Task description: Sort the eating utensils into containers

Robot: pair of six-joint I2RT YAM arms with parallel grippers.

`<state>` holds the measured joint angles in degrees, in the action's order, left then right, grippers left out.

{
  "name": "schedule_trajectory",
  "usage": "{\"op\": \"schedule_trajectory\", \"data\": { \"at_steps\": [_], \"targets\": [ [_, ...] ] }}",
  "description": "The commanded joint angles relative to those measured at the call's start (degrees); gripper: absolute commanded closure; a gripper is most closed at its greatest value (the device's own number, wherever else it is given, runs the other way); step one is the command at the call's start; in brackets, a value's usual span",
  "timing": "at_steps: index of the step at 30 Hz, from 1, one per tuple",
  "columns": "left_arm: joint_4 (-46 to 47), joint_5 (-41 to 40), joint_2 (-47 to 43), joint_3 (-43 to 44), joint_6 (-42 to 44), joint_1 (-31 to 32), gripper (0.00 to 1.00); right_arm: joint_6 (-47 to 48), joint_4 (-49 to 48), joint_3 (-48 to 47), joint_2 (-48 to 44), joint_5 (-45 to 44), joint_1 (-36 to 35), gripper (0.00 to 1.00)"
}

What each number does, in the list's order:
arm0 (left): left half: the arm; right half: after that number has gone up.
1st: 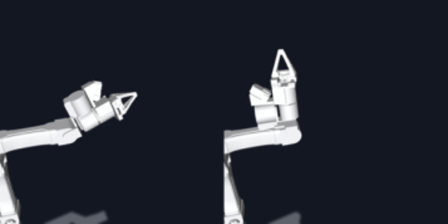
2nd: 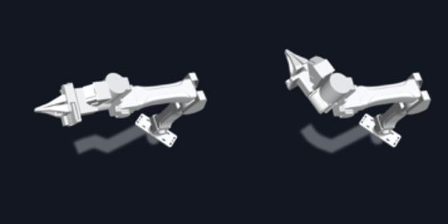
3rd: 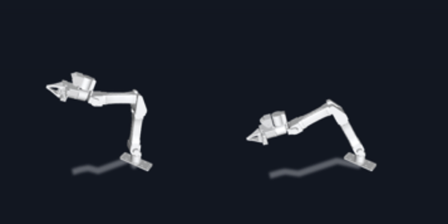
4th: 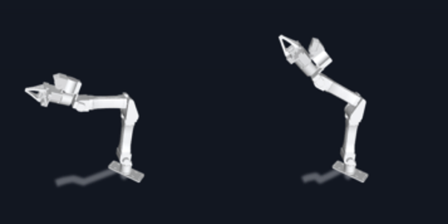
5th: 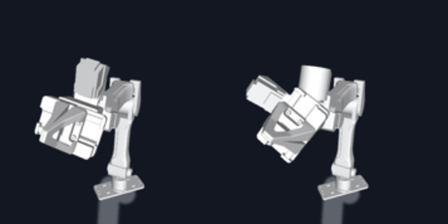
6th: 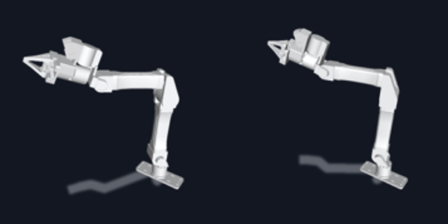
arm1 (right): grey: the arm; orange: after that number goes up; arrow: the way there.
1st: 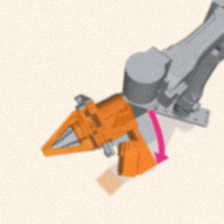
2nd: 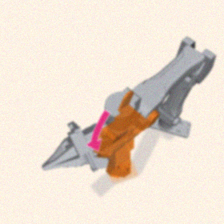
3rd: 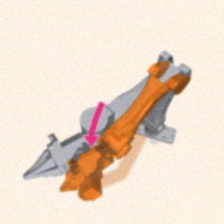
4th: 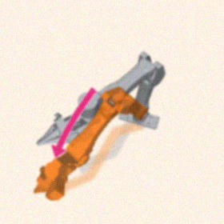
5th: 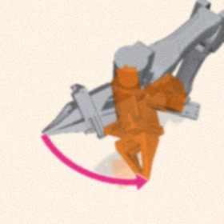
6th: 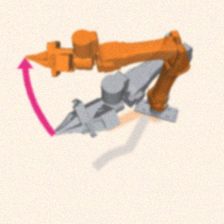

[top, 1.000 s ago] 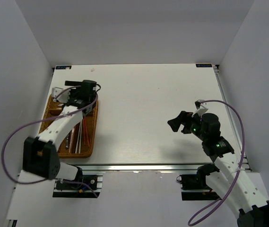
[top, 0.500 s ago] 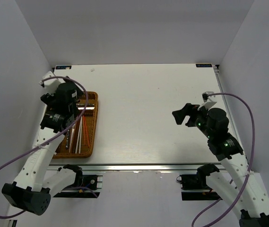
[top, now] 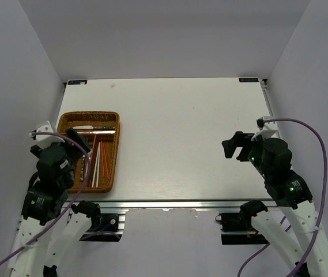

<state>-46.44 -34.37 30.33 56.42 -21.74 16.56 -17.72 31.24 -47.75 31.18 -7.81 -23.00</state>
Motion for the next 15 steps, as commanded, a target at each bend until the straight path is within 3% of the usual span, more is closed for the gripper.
{"op": "schedule_trajectory", "data": {
  "at_steps": [1, 9, 15],
  "targets": [
    [-6.2, 1.4, -2.4, 3.3, 2.4, -0.1, 0.02, 1.5, 3.9, -3.8, -1.6, -1.4, -0.3, 0.11],
    [-8.3, -0.6, -11.7, 3.9, 1.6, -0.1, 0.02, 2.7, 7.8, -4.3, -6.4, -6.2, -0.2, 0.11],
    [-8.9, 0.0, -12.4, 4.2, 1.3, -0.1, 0.02, 3.1, 7.5, -4.7, -7.8, -5.9, -0.2, 0.11]
  ]
}}
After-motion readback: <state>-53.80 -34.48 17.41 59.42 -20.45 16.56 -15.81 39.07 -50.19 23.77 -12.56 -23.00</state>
